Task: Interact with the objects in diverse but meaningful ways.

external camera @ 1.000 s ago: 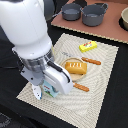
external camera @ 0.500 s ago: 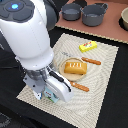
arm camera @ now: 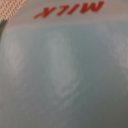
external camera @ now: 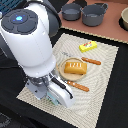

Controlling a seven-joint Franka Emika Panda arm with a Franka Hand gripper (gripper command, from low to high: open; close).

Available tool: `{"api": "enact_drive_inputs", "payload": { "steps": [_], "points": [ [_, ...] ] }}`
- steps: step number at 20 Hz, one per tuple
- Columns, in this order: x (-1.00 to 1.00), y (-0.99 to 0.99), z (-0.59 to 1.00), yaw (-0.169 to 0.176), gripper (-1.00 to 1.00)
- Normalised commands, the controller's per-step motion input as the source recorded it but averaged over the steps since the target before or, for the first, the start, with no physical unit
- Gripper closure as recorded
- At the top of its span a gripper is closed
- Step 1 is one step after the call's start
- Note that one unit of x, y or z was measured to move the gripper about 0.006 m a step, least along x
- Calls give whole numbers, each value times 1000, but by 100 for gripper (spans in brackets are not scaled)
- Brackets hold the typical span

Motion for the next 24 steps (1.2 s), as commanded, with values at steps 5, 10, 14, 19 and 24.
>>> {"api": "enact_drive_inputs", "payload": {
  "steps": [5,10,14,19,24],
  "points": [
    [34,97,1000,-14,-100],
    [15,286,1000,0,-100],
    [-161,441,962,4,-100],
    [-269,503,608,57,-100],
    [-335,541,242,165,-100]
  ]
}}
